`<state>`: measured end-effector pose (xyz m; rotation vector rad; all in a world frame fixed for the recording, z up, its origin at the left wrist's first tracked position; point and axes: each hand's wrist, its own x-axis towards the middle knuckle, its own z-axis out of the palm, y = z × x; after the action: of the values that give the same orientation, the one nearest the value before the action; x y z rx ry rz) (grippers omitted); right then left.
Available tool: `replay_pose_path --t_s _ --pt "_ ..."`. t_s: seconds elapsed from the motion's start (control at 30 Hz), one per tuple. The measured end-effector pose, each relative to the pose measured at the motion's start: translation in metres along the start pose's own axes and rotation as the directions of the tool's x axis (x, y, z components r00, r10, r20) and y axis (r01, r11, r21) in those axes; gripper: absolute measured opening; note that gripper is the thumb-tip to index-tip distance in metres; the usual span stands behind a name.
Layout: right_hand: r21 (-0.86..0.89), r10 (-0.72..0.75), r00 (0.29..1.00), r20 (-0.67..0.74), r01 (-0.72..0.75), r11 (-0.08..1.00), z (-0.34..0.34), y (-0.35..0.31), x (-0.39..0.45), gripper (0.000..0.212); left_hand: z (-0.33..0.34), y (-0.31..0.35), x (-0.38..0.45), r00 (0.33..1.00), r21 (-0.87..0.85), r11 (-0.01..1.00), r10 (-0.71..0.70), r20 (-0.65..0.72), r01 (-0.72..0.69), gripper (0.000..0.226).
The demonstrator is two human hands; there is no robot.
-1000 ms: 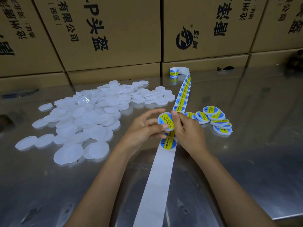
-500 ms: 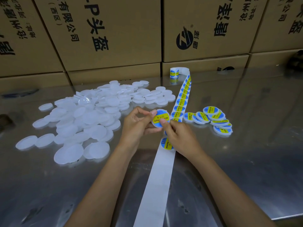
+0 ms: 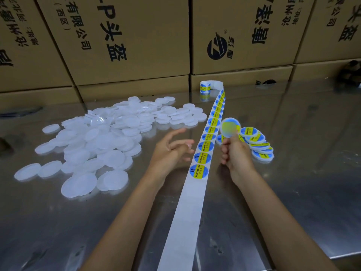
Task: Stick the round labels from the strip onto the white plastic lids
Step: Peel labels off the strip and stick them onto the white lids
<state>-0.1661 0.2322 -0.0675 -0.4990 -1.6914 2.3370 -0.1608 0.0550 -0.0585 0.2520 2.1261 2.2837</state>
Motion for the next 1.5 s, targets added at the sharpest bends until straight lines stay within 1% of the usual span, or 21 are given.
replay_pose_path --t_s 0.07,0.13,0.2,0.27,0.37,0.47,0.53,0.6,0.73,0.83,0.9,0.97,1.03,1.07,1.13,1.2,1.23,1.3,1.37,1.43,1.5 --pt "0.146 0.096 0.995 -0.034 -0.09 0.985 -0.009 -0.006 0.009 0.042 -0.002 -0.004 0.002 0.999 0.046 0.999 -0.014 -0.044 0.016 0.038" --pt "0.277 0.154 0.987 -0.04 -0.137 0.951 -0.017 -0.011 0.015 0.04 -0.004 -0.009 0.003 0.997 0.099 0.995 -0.008 -0.077 0.015 0.035" --pt "0.365 0.201 0.979 -0.02 -0.18 0.913 -0.021 -0.015 0.017 0.038 -0.005 -0.014 0.004 0.995 0.147 0.989 0.008 -0.1 0.006 0.034" --pt "0.409 0.231 0.973 0.015 -0.216 0.886 -0.022 -0.016 0.016 0.034 -0.005 -0.02 0.005 0.99 0.179 0.984 0.026 -0.141 0.0 0.032" --pt "0.322 0.184 0.982 0.036 -0.186 0.928 -0.019 -0.013 0.012 0.029 -0.005 -0.028 0.011 0.976 0.222 0.975 0.068 -0.208 -0.021 0.032" --pt "0.15 0.083 0.997 0.01 -0.083 0.985 -0.01 -0.008 0.012 0.03 0.0 -0.033 0.029 0.96 0.387 0.918 0.182 -0.214 -0.087 0.03" --pt "0.064 0.007 1.0 -0.024 -0.006 0.998 -0.006 -0.004 0.014 0.03 0.006 -0.035 0.048 0.942 0.553 0.82 0.289 -0.169 -0.152 0.024" --pt "0.005 -0.08 0.996 -0.042 0.08 0.997 -0.003 0.002 0.018 0.027 0.013 -0.038 0.072 0.922 0.704 0.681 0.376 -0.096 -0.205 0.023" --pt "-0.153 -0.196 0.98 -0.03 0.189 0.97 0.006 0.012 0.025 0.026 0.025 -0.044 0.127 0.893 0.886 0.408 0.45 0.017 -0.223 0.03" --pt "-0.173 -0.231 0.972 -0.045 0.22 0.96 0.01 0.016 0.033 0.029 0.031 -0.052 0.166 0.881 0.94 0.222 0.452 0.136 -0.259 0.036" --pt "-0.178 -0.245 0.968 -0.056 0.232 0.956 0.011 0.017 0.037 0.03 0.035 -0.056 0.189 0.881 0.954 0.129 0.432 0.191 -0.27 0.04" --pt "-0.18 -0.256 0.965 -0.058 0.242 0.954 0.011 0.018 0.039 0.031 0.038 -0.061 0.209 0.898 0.963 0.021 0.368 0.241 -0.267 0.047" --pt "-0.172 -0.263 0.963 -0.057 0.25 0.953 0.011 0.019 0.039 0.033 0.039 -0.067 0.224 0.916 0.959 -0.105 0.282 0.284 -0.264 0.046" --pt "-0.167 -0.261 0.963 -0.063 0.248 0.954 0.011 0.02 0.04 0.032 0.039 -0.069 0.228 0.918 0.954 -0.137 0.263 0.296 -0.268 0.044" --pt "-0.161 -0.252 0.965 -0.07 0.238 0.958 0.011 0.019 0.042 0.032 0.039 -0.072 0.231 0.9 0.948 -0.13 0.297 0.318 -0.292 0.04" --pt "-0.154 -0.242 0.968 -0.069 0.229 0.961 0.01 0.018 0.041 0.031 0.038 -0.071 0.228 0.861 0.937 -0.092 0.372 0.347 -0.337 0.035" --pt "-0.156 -0.239 0.969 -0.067 0.227 0.961 0.01 0.018 0.041 0.031 0.037 -0.071 0.226 0.852 0.93 -0.068 0.382 0.359 -0.361 0.034" --pt "-0.172 -0.241 0.969 -0.062 0.227 0.958 0.009 0.018 0.04 0.031 0.037 -0.069 0.221 0.867 0.918 -0.006 0.325 0.377 -0.397 0.033" --pt "-0.194 -0.24 0.969 -0.054 0.226 0.955 0.008 0.017 0.039 0.03 0.04 -0.067 0.214 0.878 0.909 0.025 0.274 0.394 -0.416 0.031" --pt "-0.21 -0.234 0.971 -0.045 0.22 0.953 0.007 0.016 0.04 0.028 0.044 -0.064 0.204 0.86 0.904 0.046 0.332 0.387 -0.425 0.032" --pt "-0.203 -0.228 0.973 -0.024 0.218 0.955 0.006 0.015 0.039 0.028 0.046 -0.059 0.191 0.831 0.911 0.069 0.441 0.338 -0.407 0.033"
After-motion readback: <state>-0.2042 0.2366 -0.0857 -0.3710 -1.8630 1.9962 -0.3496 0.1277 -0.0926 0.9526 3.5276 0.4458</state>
